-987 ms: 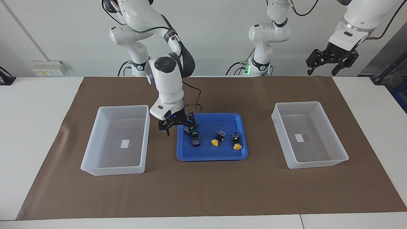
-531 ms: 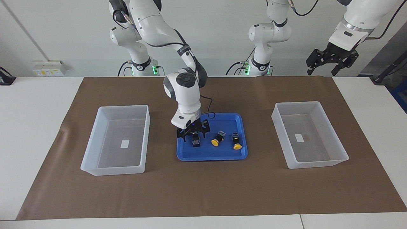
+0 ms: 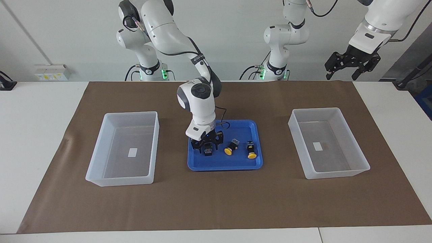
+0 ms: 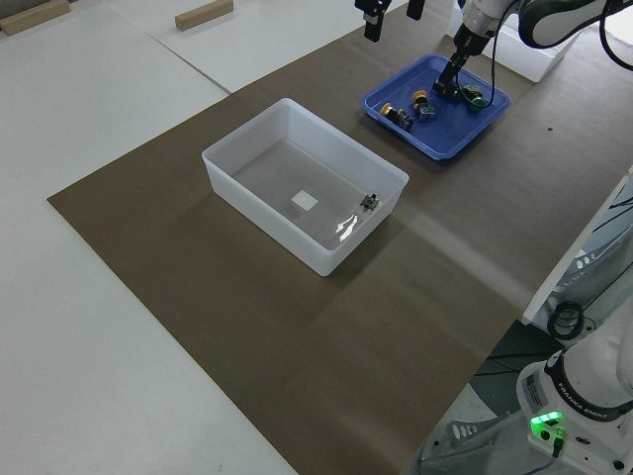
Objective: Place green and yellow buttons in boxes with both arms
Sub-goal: 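Grasp the green-topped button with the right gripper and lift it, then place the green button in the right box while the left gripper reaches the tray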
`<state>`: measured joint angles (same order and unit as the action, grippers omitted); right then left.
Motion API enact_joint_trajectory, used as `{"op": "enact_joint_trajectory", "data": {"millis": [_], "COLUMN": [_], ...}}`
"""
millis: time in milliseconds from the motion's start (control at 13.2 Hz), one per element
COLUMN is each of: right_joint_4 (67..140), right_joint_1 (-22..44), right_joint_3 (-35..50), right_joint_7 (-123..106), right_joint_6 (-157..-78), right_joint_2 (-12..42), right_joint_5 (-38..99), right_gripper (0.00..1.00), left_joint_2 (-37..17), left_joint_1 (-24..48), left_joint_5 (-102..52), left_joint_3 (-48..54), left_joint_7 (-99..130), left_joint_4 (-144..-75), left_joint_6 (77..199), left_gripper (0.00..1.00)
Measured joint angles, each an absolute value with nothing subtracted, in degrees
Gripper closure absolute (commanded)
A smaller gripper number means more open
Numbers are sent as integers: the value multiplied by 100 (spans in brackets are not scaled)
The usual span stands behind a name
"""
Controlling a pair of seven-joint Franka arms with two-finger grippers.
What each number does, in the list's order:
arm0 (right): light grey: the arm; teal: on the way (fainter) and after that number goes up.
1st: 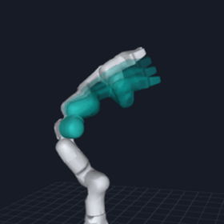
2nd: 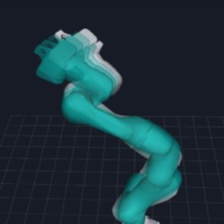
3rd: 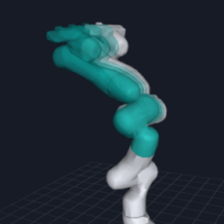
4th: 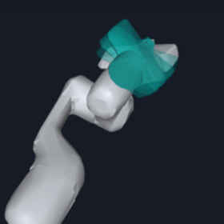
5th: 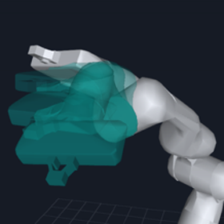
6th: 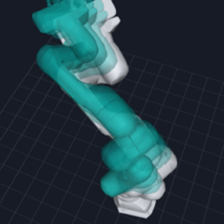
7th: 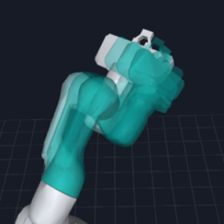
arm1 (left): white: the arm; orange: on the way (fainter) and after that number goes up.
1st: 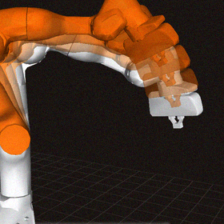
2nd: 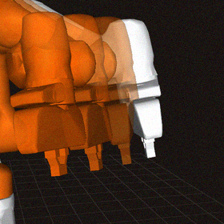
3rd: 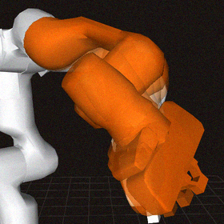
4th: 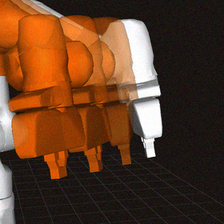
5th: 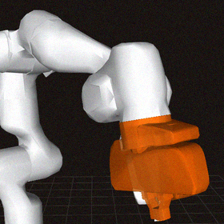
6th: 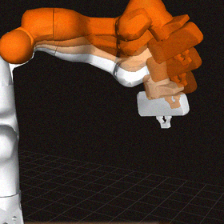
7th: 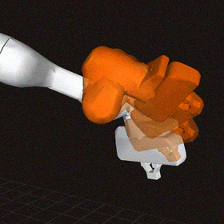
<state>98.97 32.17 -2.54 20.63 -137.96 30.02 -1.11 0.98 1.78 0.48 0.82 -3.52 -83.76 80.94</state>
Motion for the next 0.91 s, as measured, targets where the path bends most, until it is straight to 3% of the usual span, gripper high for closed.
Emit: {"op": "enact_joint_trajectory", "data": {"millis": [379,607,911], "right_joint_4": [9692,9381,9514], "right_joint_1": [3186,3051,2098], "right_joint_3": [-285,-315,-346], "right_joint_7": [2201,2429,1914], "right_joint_6": [-13688,-12927,-11921], "right_joint_2": [2931,2241,1271], "right_joint_5": [-64,9,9], "right_gripper": [100,100,100], "left_joint_2": [99,99,99], "left_joint_1": [178,178,178], "left_joint_5": [48,48,48], "left_joint_3": [82,82,82], "left_joint_7": [-352,-352,-352], "left_joint_4": [-8376,-8376,-8376], "left_joint_6": [8094,8094,8094], "left_gripper": [0,0,0]}}
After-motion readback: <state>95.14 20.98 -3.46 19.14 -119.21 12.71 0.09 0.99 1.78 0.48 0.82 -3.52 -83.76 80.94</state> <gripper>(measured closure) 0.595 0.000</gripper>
